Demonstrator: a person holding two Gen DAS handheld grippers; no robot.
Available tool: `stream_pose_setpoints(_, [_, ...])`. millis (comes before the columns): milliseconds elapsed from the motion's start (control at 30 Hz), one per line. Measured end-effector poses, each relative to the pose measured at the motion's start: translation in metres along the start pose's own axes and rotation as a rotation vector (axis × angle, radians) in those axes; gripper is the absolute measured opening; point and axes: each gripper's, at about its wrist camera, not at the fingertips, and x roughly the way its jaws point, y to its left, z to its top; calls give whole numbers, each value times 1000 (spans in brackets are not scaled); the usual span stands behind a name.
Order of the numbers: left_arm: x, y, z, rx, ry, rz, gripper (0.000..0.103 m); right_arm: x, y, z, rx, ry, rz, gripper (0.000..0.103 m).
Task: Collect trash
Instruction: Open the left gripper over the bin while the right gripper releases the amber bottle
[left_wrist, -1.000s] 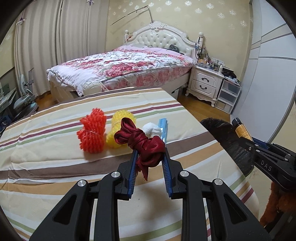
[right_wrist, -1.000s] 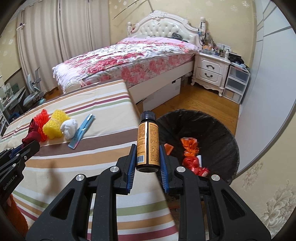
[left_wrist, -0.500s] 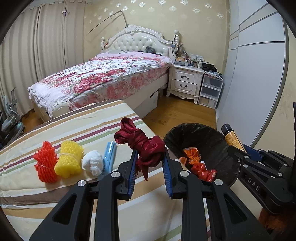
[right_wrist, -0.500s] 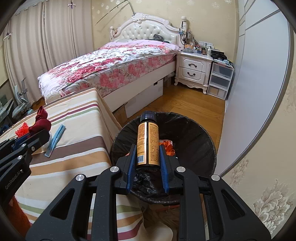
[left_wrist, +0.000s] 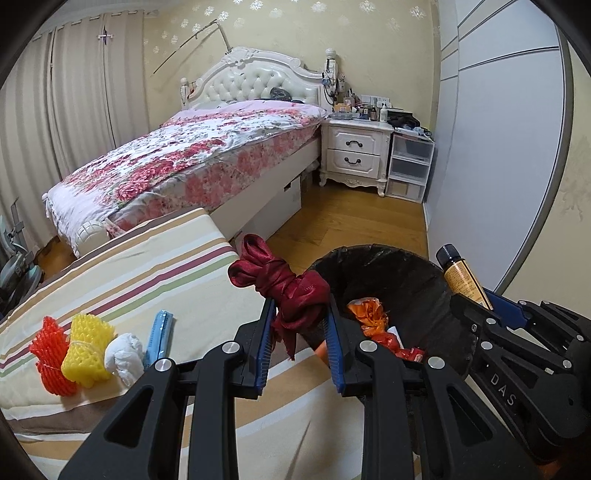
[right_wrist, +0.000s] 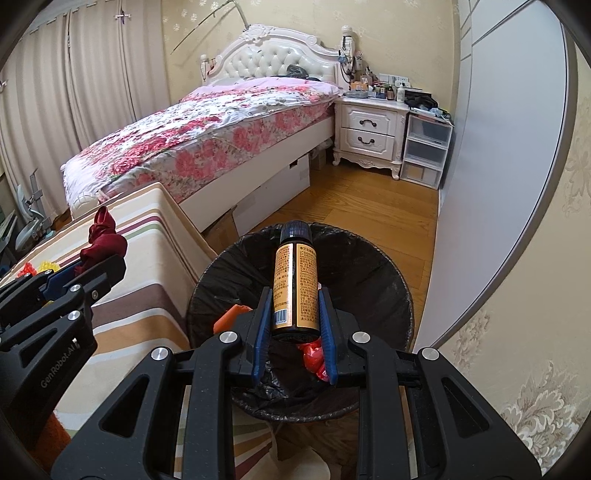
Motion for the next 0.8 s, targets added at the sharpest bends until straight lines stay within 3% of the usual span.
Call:
stream_pose_setpoints(533, [40,-21,14,37,39,15,28,28,-19,6,43,29,-26,24])
stream_pose_setpoints(667, [45,-23,13,35,48,31,39,31,-21,4,50,30,-34,26])
stream_pose_setpoints(733, [45,-22,12,33,44,44,57,32,-23,4,54,31,-39,28])
stream_pose_setpoints(800, [43,-20,12,31,35,51,60,32,-24,4,57,29,-45,34])
